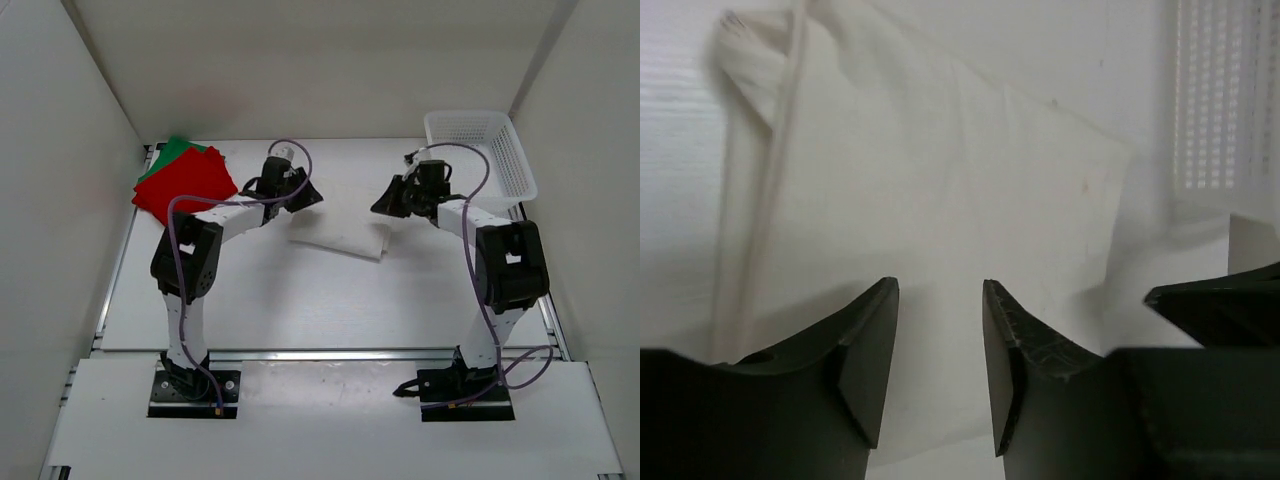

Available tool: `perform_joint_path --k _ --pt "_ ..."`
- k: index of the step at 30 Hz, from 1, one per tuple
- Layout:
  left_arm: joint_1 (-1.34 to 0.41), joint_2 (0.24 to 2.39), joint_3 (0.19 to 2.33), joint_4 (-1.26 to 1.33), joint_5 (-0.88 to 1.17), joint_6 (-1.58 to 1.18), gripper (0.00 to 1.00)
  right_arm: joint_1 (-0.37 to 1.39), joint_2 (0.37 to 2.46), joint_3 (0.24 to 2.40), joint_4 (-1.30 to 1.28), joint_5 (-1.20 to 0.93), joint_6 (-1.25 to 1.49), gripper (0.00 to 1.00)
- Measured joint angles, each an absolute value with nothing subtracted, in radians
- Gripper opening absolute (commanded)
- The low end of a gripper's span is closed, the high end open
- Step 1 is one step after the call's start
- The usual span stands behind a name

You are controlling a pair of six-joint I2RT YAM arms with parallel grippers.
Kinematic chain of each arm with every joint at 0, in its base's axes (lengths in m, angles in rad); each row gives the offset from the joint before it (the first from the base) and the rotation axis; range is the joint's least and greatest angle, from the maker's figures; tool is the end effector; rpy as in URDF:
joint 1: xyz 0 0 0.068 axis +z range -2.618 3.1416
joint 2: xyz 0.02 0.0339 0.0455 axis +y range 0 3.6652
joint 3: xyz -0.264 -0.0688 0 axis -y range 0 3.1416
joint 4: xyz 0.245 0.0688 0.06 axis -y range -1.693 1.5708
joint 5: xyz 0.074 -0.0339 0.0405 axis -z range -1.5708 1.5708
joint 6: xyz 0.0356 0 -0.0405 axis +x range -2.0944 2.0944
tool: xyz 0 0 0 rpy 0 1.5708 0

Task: Fold and stack the t-shirts
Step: Fold the long partially folded tshirt into a neat square, then put the neatly folded tshirt into the corner of the board with the left arm

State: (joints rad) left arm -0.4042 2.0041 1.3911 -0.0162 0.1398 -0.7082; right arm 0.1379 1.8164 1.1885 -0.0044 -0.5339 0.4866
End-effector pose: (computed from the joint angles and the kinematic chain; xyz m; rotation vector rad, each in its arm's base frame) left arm 0.4155 -0.1831 0.1969 -0.2674 2.2872 -0.7552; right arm 0.3958 0.0732 0.2124 0.0825 2.2561 0.9303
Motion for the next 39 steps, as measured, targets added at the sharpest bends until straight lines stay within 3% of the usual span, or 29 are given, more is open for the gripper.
perform_joint_path --k 4,9,13,16,17,19,22,25,33,35,39 --pt "-0.436 2.000 1.232 0.082 0.185 -0.718 0.46 0.226 1.832 1.090 0.009 -0.536 0.489 0.00" --pt "-0.379 1.871 0.863 0.348 0.247 -0.825 0.47 0.247 1.851 0.967 0.042 -0.534 0.496 0.00" --pt "-0.384 1.731 0.638 0.463 0.281 -0.901 0.53 0.248 1.852 0.940 0.069 -0.548 0.496 0.00" --pt "-0.390 1.650 0.571 0.454 0.307 -0.915 0.62 0.249 1.851 0.941 0.069 -0.548 0.488 0.00" --pt "-0.388 1.613 0.562 0.431 0.307 -0.911 0.70 0.249 1.850 0.941 0.068 -0.548 0.485 0.00" --pt "-0.374 1.527 0.557 0.376 0.294 -0.887 0.86 0.249 1.841 0.942 0.057 -0.548 0.472 0.08" --pt "-0.340 1.414 0.569 0.304 0.255 -0.826 0.99 0.258 1.813 0.949 0.033 -0.546 0.459 0.36" --pt "-0.294 1.398 0.585 0.269 0.226 -0.780 0.98 0.277 1.760 0.953 0.025 -0.541 0.445 0.43" --pt "-0.260 1.559 0.593 0.265 0.215 -0.728 0.99 0.304 1.551 0.868 0.066 -0.553 0.447 0.43" --pt "-0.271 1.595 0.623 0.282 0.211 -0.722 0.87 0.299 1.495 0.815 0.078 -0.555 0.451 0.42" --pt "-0.313 1.721 0.712 0.325 0.196 -0.719 0.48 0.284 1.393 0.720 0.086 -0.562 0.467 0.41"
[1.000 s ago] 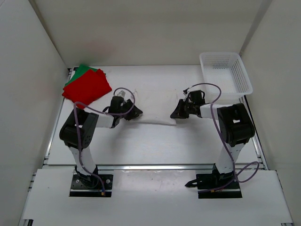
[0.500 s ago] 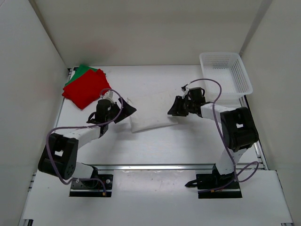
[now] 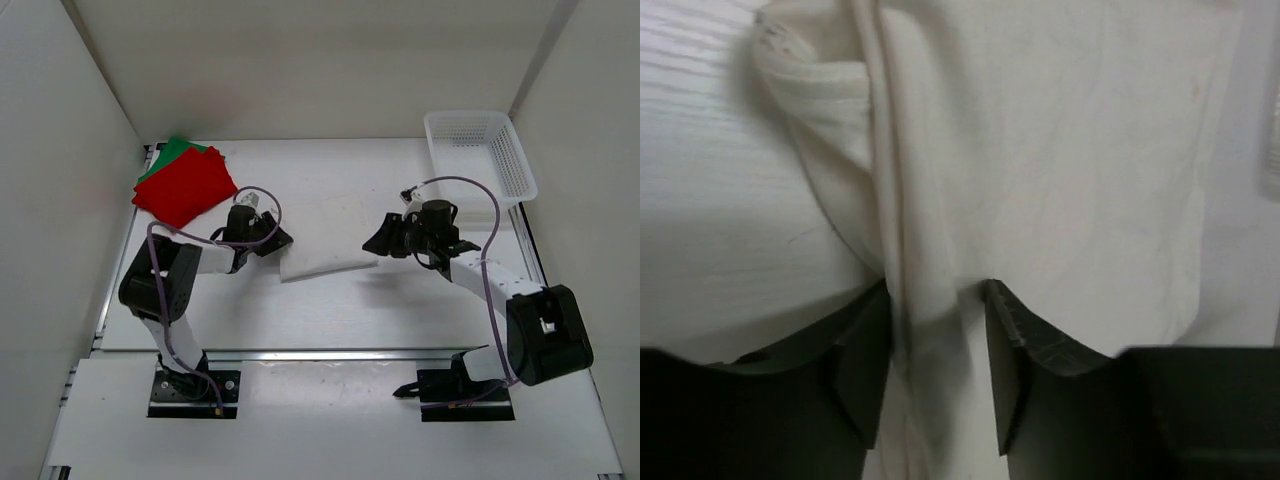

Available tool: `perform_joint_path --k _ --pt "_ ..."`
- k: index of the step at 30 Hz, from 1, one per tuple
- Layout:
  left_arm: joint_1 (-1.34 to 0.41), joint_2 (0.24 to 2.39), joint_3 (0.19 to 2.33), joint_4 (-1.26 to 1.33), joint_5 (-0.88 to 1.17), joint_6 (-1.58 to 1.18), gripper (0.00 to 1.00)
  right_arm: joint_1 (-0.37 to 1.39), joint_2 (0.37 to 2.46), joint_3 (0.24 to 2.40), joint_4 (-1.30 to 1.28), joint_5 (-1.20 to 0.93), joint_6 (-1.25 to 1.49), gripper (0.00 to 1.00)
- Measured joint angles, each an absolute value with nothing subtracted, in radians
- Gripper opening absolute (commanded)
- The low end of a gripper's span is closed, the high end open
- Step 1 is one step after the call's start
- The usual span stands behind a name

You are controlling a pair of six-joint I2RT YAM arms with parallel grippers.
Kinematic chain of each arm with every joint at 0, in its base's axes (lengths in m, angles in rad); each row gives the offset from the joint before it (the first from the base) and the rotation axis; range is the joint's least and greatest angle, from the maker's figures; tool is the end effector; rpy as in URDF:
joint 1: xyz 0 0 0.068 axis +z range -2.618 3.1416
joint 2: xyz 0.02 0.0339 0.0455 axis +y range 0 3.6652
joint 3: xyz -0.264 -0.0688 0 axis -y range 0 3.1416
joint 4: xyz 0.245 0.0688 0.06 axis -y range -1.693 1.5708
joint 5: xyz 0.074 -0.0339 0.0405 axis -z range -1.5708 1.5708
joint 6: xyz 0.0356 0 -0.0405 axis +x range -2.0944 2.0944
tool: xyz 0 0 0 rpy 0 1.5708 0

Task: Fold and stack the t-shirts
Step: Put the neatly folded tshirt into the corner of the board with the left arm

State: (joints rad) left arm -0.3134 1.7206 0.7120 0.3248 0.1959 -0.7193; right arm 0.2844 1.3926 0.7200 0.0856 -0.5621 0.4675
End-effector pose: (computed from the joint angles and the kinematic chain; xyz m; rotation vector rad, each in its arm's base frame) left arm 0.3072 -0.1068 0.1304 -0.3668 2.3276 -0.7532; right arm 0.2720 0.0993 0.2099 -0.1385 2.2345 1.0294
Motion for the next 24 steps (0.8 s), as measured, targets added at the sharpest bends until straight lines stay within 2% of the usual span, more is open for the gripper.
perform_joint_path --k 3,5,6,12,18,21,24 --pt "-0.335 1.813 0.767 0.363 0.207 -0.741 0.18 0.271 1.335 0.674 0.091 -0.564 0.471 0.40" --pt "-0.345 1.865 0.828 0.358 0.212 -0.760 0.02 0.262 1.300 0.647 0.097 -0.566 0.473 0.39" --pt "-0.354 1.889 0.870 0.340 0.207 -0.761 0.00 0.258 1.282 0.631 0.106 -0.566 0.476 0.38" --pt "-0.402 2.031 1.216 0.148 0.183 -0.728 0.00 0.223 1.166 0.479 0.166 -0.578 0.526 0.38" --pt "-0.379 2.167 1.711 -0.096 0.229 -0.684 0.00 0.181 1.129 0.432 0.168 -0.579 0.536 0.38" --pt "-0.311 2.157 1.827 -0.153 0.255 -0.674 0.00 0.184 1.141 0.432 0.176 -0.586 0.538 0.37" --pt "-0.180 2.087 1.804 -0.159 0.282 -0.681 0.00 0.197 1.175 0.432 0.181 -0.595 0.540 0.37"
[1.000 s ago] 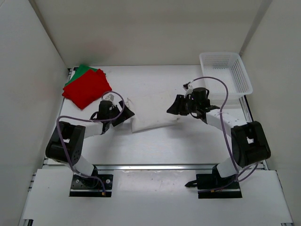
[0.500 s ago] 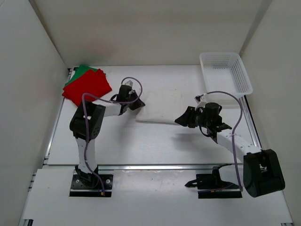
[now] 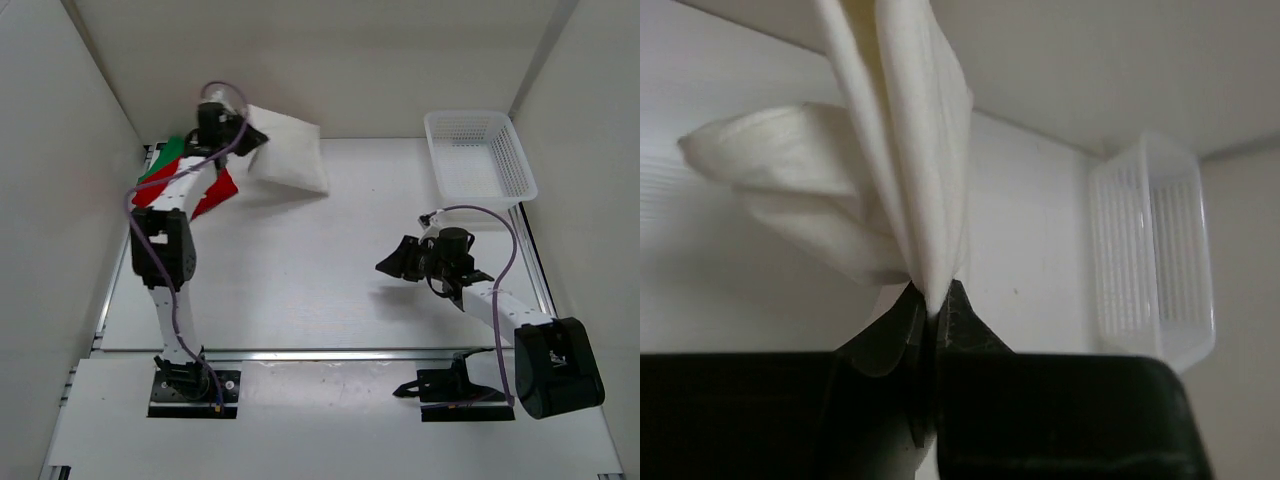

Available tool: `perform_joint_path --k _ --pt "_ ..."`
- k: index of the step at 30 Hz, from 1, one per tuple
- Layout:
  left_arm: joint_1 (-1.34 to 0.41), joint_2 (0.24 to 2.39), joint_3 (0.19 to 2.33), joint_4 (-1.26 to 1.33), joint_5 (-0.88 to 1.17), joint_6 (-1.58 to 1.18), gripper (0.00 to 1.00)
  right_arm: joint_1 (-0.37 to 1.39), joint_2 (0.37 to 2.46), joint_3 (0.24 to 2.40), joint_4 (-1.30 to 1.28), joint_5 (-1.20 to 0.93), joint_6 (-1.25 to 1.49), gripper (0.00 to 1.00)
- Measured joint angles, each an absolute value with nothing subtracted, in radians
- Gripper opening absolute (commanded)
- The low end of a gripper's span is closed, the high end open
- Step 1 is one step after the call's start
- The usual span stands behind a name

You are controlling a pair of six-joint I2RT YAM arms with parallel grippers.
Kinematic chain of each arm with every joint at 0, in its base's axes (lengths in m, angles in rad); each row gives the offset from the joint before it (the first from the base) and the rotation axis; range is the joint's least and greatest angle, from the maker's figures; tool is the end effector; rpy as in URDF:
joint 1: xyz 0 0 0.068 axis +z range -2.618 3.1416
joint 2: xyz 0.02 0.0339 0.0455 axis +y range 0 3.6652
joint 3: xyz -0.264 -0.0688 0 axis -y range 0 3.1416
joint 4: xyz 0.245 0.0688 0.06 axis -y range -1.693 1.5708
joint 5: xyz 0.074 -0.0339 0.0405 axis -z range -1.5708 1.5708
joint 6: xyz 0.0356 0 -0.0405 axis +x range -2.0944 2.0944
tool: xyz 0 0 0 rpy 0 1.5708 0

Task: Fold and stack the t-shirts
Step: Put the neatly folded tshirt into the corner of the board with the left arm

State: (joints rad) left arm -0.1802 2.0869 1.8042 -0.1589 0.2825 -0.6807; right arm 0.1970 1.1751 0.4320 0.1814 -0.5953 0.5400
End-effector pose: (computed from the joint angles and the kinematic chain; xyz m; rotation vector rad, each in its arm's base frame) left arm 0.4902 -0.0994 0.2862 -0.3344 2.0667 -0.8205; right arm 0.2185 0.0640 0.1804 0.0082 2.2108 1.0574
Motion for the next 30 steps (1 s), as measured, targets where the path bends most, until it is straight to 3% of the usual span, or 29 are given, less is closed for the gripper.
perform_joint_path --k 1,3,4,5,10,16,20,21,22,26,30 --pt "-0.122 2.053 1.771 -0.155 0.286 -0.686 0.04 0.204 1.187 0.432 0.181 -0.598 0.542 0.36" --pt "0.017 1.972 1.665 -0.125 0.284 -0.704 0.25 0.223 1.202 0.432 0.182 -0.606 0.543 0.36" --pt "0.089 1.930 1.604 -0.106 0.277 -0.720 0.45 0.232 1.206 0.432 0.182 -0.612 0.543 0.37" --pt "0.158 1.889 1.533 -0.078 0.271 -0.736 0.99 0.242 1.208 0.432 0.182 -0.619 0.543 0.37" --pt "0.462 1.766 1.163 0.117 0.308 -0.887 0.99 0.288 1.195 0.432 0.179 -0.634 0.542 0.42" --pt "0.510 1.771 0.961 0.138 0.393 -0.951 0.99 0.320 1.138 0.432 0.165 -0.638 0.537 0.47" --pt "0.515 1.694 0.900 0.131 0.405 -0.950 0.98 0.319 1.104 0.414 0.167 -0.636 0.540 0.77" --pt "0.513 1.661 0.888 0.134 0.404 -0.944 0.99 0.319 1.094 0.407 0.165 -0.635 0.540 0.99" --pt "0.508 1.623 0.876 0.134 0.398 -0.932 0.99 0.320 1.088 0.402 0.160 -0.630 0.543 0.99" --pt "0.362 1.501 0.871 0.083 0.314 -0.826 0.99 0.346 1.077 0.399 0.124 -0.565 0.520 0.99" --pt "0.013 1.428 0.871 0.021 0.179 -0.693 0.99 0.420 1.082 0.400 0.092 -0.505 0.503 0.99"
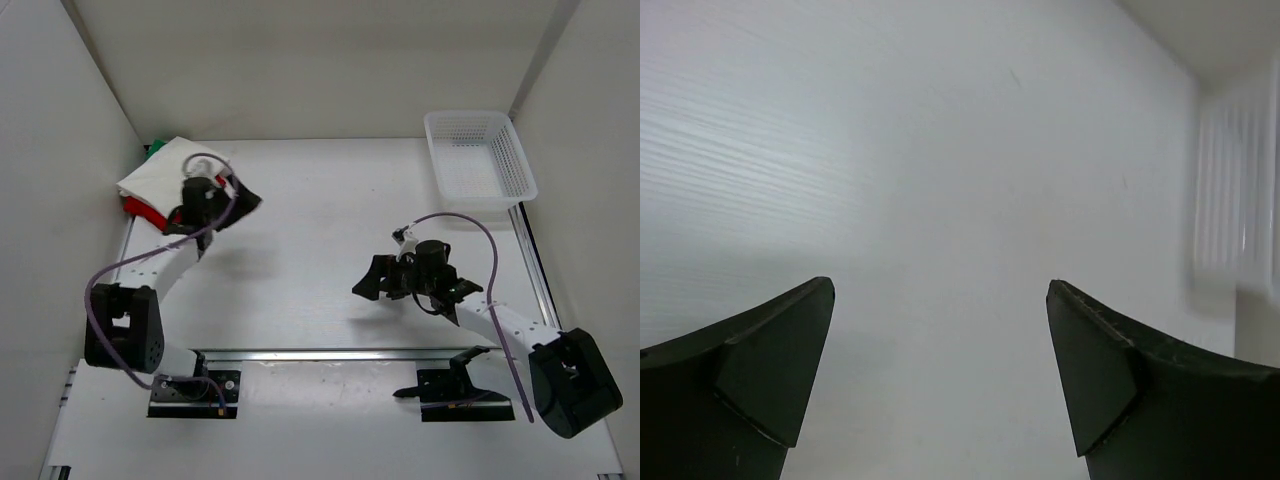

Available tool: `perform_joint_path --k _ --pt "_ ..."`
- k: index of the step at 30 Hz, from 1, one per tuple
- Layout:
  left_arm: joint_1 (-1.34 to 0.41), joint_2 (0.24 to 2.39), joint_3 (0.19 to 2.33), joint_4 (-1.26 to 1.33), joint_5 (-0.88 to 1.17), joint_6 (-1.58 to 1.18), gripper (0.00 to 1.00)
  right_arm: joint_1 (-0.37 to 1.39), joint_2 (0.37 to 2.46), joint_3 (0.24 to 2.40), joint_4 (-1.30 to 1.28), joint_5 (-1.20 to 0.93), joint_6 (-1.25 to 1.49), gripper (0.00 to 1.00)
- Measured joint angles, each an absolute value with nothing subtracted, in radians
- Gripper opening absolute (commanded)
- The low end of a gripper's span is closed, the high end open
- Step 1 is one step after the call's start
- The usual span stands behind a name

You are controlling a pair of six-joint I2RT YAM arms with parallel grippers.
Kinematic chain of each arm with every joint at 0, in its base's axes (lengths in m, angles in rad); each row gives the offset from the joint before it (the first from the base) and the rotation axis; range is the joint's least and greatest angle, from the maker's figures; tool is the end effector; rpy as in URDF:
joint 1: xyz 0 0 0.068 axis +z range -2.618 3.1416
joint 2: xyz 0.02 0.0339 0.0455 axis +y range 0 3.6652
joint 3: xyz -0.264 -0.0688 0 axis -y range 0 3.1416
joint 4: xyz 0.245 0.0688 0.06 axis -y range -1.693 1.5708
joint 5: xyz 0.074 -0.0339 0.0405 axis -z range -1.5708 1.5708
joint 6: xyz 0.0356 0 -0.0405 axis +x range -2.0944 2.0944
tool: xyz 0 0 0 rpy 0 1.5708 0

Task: Fold and stack the t-shirts
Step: Put the neatly folded tshirt into the corner of the board with the left arm

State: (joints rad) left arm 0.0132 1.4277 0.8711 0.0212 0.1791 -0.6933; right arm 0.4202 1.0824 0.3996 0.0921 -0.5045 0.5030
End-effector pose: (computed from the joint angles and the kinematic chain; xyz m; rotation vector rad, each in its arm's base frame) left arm 0.3159 -0.0022 0.2407 -0.6409 2.0561 -0.5906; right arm 0.1860 0.1020 0.1800 -0.2166 2.2676 1.0569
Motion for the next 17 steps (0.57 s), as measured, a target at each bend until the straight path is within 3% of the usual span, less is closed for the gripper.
perform_joint_path --k 4,8,17 --pt "-0.352 1.414 0.874 -0.048 0.068 -0.576 0.99 0.488 1.122 0.405 0.073 -0.458 0.483 0.99" --pt "-0.572 1.420 0.866 -0.109 0.020 -0.523 0.99 0.502 1.143 0.406 0.050 -0.427 0.474 0.99" --pt "-0.584 1.379 0.641 -0.089 0.072 -0.538 0.99 0.488 1.159 0.373 0.082 -0.418 0.487 0.99"
